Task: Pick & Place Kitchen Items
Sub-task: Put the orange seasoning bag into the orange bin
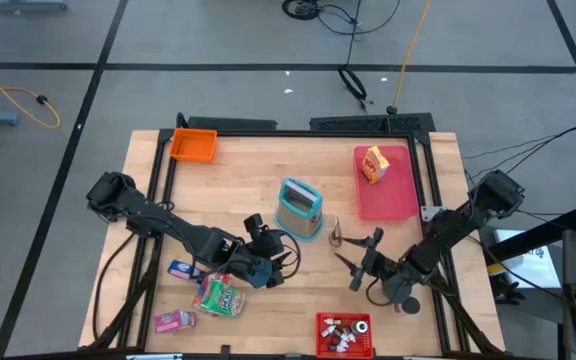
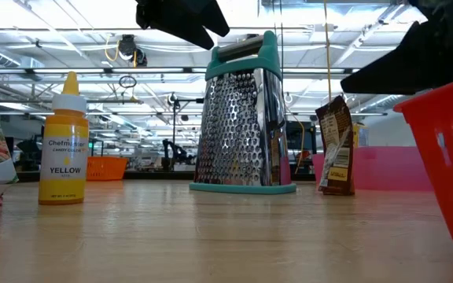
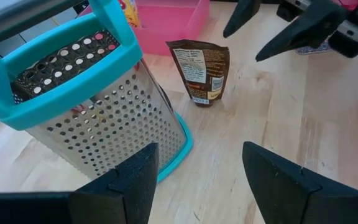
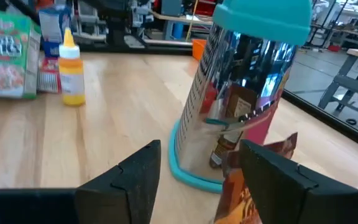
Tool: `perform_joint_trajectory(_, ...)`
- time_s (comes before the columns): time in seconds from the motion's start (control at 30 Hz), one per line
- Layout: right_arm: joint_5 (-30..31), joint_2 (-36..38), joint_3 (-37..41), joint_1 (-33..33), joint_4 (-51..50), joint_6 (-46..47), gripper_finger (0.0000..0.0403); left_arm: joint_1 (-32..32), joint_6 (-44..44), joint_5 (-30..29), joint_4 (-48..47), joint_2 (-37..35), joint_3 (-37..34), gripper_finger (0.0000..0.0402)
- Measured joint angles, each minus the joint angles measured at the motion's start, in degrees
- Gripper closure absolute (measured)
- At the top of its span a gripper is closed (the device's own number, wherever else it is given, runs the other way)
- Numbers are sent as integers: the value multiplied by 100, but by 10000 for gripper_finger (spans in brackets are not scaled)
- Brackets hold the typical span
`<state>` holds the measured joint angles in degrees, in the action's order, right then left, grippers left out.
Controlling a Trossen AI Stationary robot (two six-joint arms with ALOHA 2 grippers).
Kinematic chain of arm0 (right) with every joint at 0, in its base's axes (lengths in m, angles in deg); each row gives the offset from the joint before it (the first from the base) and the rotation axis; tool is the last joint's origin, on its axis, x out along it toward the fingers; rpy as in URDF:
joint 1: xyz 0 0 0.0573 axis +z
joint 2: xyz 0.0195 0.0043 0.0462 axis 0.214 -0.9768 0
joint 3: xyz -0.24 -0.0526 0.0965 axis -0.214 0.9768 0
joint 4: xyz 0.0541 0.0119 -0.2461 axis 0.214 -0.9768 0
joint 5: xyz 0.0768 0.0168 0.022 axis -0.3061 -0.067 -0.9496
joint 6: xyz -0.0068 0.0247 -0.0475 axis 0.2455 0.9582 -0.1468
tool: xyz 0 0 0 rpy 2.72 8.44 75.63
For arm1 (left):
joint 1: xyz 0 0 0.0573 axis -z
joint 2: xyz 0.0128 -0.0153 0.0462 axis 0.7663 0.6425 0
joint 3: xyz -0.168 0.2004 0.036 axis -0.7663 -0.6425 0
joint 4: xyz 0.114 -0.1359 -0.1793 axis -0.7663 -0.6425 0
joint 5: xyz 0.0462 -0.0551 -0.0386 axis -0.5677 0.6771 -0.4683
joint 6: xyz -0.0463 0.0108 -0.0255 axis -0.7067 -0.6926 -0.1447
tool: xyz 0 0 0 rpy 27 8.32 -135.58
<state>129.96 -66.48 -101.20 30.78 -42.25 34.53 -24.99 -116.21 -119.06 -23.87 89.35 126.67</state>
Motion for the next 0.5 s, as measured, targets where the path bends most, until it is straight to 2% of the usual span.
perform_joint_trajectory(0.3,-86,-4,2,-229,-1016,1014,237,0,-49,-2,9,0,0,167)
perform_joint_trajectory(0.5,-106,1,2,-446,-1202,1253,266,0,-115,-2,11,0,0,167)
